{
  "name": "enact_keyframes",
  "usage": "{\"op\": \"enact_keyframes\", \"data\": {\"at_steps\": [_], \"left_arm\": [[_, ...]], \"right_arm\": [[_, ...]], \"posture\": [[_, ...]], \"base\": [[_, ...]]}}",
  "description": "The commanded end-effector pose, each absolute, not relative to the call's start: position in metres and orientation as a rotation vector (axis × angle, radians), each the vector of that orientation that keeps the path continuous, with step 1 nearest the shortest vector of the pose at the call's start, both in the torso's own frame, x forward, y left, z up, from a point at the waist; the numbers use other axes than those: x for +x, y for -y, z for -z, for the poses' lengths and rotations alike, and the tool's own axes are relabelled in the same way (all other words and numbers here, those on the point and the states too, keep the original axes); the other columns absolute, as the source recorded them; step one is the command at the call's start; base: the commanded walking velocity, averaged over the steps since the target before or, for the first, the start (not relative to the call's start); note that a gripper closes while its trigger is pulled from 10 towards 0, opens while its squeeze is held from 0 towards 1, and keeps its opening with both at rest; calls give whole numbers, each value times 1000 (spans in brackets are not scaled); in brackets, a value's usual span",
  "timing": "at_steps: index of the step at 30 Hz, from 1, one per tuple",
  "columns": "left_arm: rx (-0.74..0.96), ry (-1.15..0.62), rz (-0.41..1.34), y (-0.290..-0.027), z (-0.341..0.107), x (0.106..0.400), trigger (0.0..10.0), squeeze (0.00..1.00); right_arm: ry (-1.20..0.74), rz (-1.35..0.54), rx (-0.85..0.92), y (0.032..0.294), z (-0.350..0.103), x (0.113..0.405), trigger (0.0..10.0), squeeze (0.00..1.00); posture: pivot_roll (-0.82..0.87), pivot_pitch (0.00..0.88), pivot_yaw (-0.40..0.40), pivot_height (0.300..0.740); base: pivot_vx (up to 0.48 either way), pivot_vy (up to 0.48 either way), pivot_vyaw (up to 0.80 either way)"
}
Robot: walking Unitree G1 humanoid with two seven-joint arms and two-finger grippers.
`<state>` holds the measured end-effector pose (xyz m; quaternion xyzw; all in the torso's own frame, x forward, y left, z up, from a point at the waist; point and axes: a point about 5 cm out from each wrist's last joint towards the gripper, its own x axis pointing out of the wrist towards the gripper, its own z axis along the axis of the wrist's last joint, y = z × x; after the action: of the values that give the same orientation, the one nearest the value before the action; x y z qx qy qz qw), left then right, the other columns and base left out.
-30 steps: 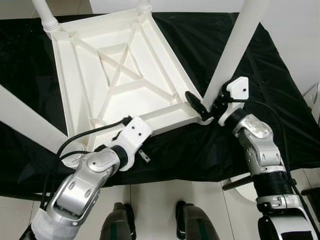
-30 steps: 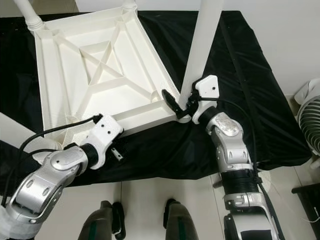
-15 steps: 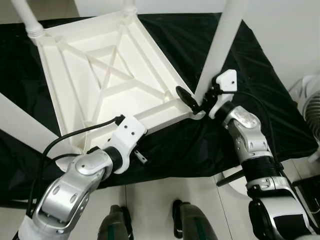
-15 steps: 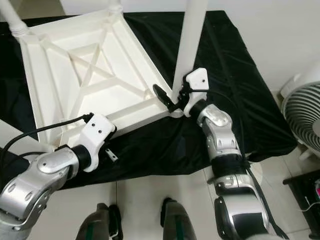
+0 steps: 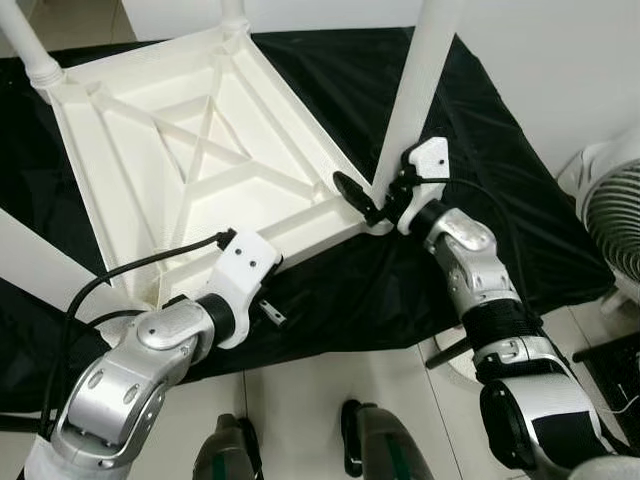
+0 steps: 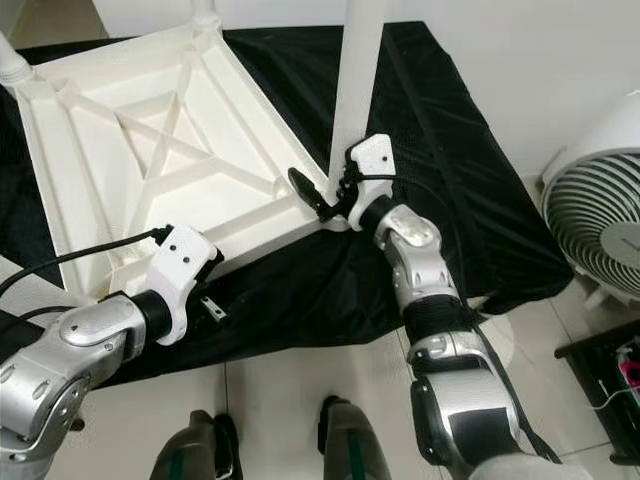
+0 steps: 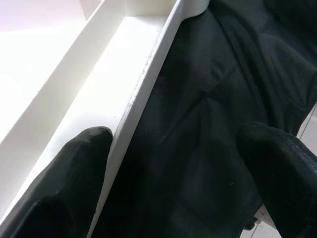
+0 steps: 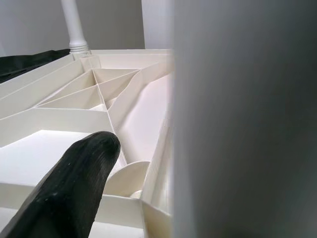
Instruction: Building children table
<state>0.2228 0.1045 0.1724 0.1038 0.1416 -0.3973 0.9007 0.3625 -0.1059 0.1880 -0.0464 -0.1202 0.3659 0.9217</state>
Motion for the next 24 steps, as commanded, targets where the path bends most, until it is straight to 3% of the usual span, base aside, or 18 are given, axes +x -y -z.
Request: {"op": "enact_keyframes", "data": {"at_steps": [1, 18, 24], "left_arm": [[144, -337, 1053, -81, -167, 205, 10000, 0], [125, -353, 1055, -81, -166, 202, 10000, 0], [120, -361, 1069, -79, -165, 201, 10000, 0]], "right_arm": [[281, -891, -127, 65, -198, 360, 10000, 0], [262, -939, -90, 18, -201, 365, 10000, 0], [261, -1006, -105, -10, -202, 359, 10000, 0]], "posture": [[-37, 148, -2, 740], [-37, 152, -5, 740], [-46, 150, 5, 740]], "base": [[0, 0, 0], [0, 0, 0], [0, 0, 0]]}}
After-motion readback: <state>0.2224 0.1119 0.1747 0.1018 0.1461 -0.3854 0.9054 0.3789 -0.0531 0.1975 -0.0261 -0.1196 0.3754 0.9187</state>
